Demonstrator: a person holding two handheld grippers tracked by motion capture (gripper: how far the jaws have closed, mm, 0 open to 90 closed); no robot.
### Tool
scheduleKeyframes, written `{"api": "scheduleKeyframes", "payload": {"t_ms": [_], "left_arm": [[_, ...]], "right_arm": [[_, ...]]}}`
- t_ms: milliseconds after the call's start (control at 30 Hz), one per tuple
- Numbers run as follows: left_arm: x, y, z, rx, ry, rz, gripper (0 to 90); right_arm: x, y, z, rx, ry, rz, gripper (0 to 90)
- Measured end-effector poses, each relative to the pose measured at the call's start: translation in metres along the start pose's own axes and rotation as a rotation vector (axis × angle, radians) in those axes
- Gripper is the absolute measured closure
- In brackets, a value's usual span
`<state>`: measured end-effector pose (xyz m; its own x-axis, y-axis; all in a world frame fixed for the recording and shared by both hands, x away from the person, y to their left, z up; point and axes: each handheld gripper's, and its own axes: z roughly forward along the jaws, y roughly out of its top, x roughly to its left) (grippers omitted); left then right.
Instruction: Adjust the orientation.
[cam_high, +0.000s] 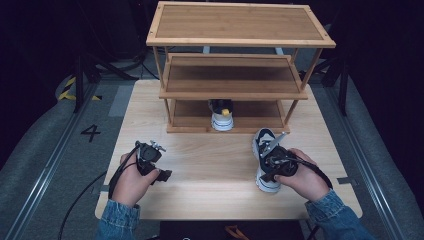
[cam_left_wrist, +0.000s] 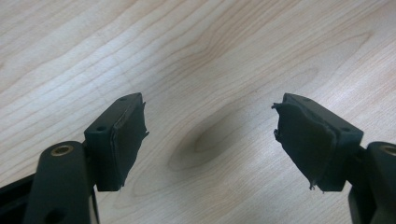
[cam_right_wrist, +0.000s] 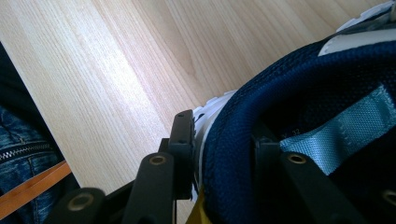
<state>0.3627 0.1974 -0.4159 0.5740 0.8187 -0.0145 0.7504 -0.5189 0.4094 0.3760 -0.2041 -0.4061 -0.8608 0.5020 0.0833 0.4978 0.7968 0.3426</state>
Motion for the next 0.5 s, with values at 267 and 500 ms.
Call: {"api": "scheduleKeyframes", "payload": {"t_ms": [267, 500], "left_arm": [[0.009, -0.004, -0.001, -0.015, 0.0, 0.004, 23.7], [0.015, -0.006, -0.001, -0.035, -0.013, 0.032, 21.6]], "right_arm": [[-0.006, 0.011, -0.008, -0.017, 0.013, -0.029, 68.8], [-0.023, 0.029, -0.016, -0.01, -0.031, -0.059, 68.8]]}}
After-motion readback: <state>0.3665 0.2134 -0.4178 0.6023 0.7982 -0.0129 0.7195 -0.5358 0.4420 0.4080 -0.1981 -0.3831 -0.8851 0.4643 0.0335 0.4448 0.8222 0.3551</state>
